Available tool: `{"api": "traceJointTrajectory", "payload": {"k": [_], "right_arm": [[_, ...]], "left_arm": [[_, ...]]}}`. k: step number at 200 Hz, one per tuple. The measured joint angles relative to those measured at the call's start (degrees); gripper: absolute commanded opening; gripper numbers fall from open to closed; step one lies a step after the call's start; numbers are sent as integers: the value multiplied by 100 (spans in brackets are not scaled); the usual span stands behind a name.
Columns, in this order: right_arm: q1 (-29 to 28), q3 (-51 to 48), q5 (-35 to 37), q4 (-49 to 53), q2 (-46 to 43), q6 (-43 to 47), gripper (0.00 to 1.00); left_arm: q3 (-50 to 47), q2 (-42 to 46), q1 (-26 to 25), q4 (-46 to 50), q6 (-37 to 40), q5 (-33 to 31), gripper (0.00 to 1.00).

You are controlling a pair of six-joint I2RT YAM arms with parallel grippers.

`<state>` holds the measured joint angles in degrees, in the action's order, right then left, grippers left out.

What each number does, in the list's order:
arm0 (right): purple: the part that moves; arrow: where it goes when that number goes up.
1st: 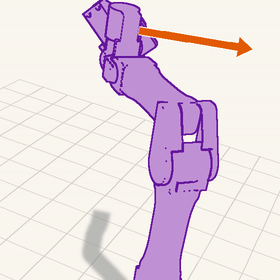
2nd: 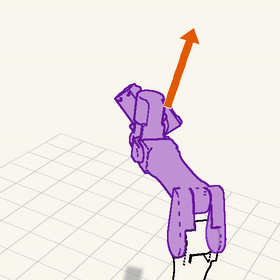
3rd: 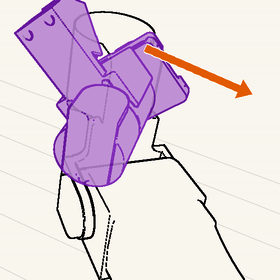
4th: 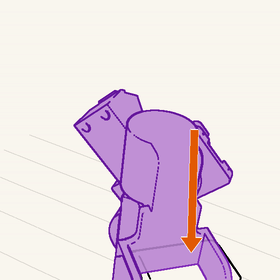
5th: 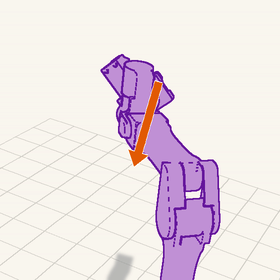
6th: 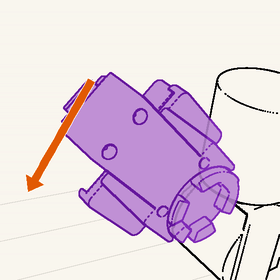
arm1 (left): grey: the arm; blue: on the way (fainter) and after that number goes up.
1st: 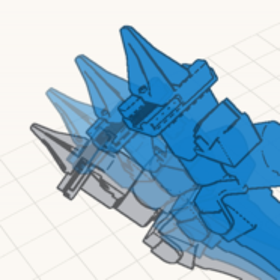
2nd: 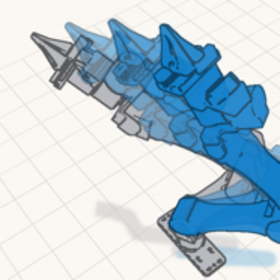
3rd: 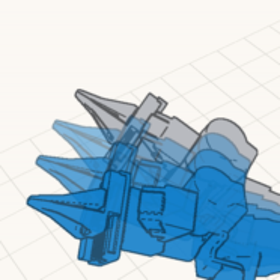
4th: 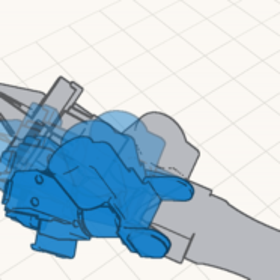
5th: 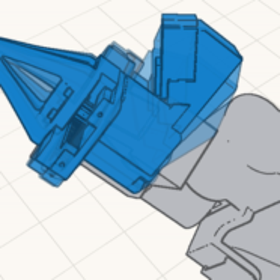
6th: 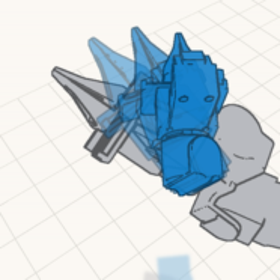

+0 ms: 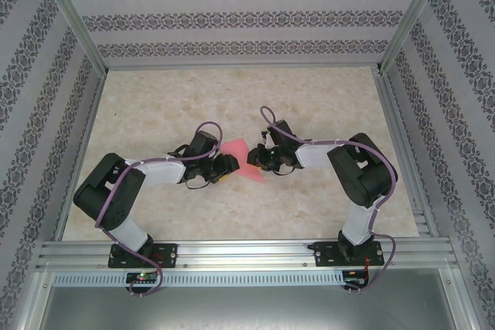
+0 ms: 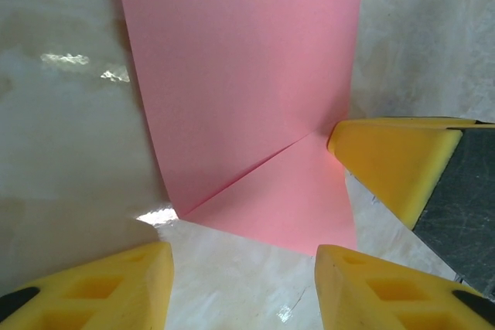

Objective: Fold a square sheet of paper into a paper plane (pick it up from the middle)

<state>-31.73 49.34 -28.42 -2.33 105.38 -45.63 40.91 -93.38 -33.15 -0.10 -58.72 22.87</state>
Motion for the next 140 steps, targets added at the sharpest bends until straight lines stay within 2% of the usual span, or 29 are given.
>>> {"api": "traceJointTrajectory", "payload": {"k": [75, 140], "right_arm": [[151, -262, -328, -549, 0, -103, 25], [151, -291, -365, -608, -11, -17, 26]], "left_arm": [[214, -299, 0, -184, -168, 0, 49], [240, -326, 2, -354, -214, -94, 48]]}}
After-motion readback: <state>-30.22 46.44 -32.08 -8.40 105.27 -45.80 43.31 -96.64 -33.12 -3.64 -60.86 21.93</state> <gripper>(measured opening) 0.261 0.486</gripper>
